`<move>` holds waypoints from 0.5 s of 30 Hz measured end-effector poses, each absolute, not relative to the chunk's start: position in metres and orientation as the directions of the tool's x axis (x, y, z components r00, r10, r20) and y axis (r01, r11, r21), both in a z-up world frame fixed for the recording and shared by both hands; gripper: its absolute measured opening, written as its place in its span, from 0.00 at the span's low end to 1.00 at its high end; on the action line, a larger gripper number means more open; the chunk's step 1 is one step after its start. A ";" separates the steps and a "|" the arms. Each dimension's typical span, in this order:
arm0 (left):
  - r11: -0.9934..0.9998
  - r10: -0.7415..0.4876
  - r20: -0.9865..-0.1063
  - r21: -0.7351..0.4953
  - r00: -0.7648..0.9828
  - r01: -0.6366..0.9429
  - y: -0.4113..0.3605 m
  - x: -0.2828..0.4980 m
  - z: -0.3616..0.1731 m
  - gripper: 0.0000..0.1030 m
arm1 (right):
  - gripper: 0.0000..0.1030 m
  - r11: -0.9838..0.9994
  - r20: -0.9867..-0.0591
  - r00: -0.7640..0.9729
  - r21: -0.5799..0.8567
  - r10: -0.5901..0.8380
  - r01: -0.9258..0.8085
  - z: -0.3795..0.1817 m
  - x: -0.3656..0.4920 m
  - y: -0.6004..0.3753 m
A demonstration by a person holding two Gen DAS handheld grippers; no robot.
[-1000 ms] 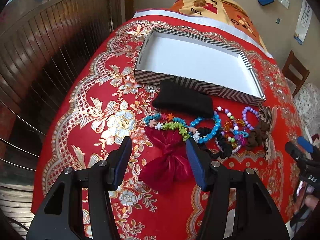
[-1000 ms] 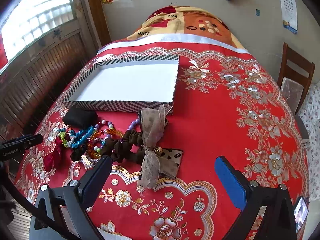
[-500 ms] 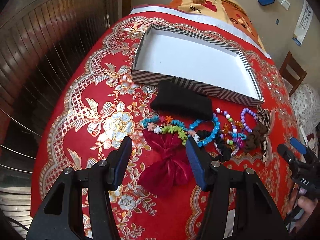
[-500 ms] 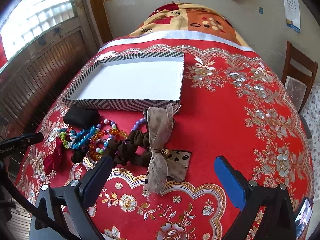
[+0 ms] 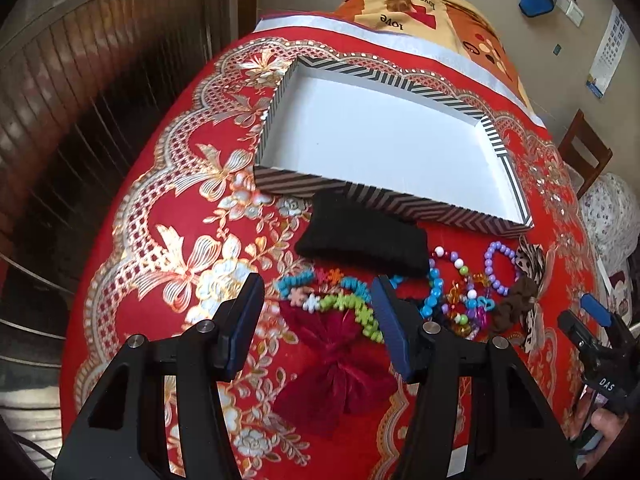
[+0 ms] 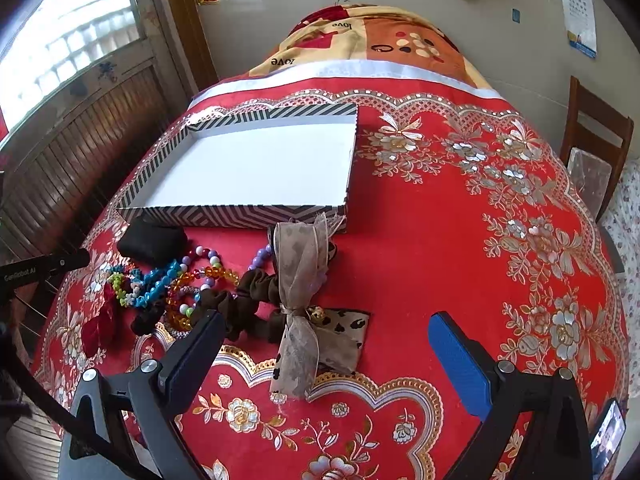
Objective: Organize jewelry
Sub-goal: 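Grasp the black velvet pouch with the left tool while the right tool grasps the brown scrunchie with bow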
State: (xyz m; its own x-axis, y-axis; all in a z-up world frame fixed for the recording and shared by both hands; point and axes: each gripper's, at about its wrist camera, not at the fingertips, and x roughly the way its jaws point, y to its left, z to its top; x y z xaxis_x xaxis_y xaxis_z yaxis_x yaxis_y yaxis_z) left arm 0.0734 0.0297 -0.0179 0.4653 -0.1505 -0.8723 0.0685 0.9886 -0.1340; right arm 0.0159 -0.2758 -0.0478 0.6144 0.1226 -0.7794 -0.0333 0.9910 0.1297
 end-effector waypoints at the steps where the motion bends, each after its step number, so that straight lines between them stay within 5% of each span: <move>1: 0.989 -0.149 -0.874 -0.133 0.463 0.067 0.030 0.077 -0.019 0.54 | 0.98 0.991 -0.779 0.615 0.128 0.122 -0.035 -0.048 0.016 -0.276; 15: 0.977 -0.210 -0.882 -0.178 0.423 0.115 0.030 0.113 -0.031 0.54 | 0.98 0.991 -0.782 0.611 0.124 0.127 -0.047 -0.056 0.028 -0.271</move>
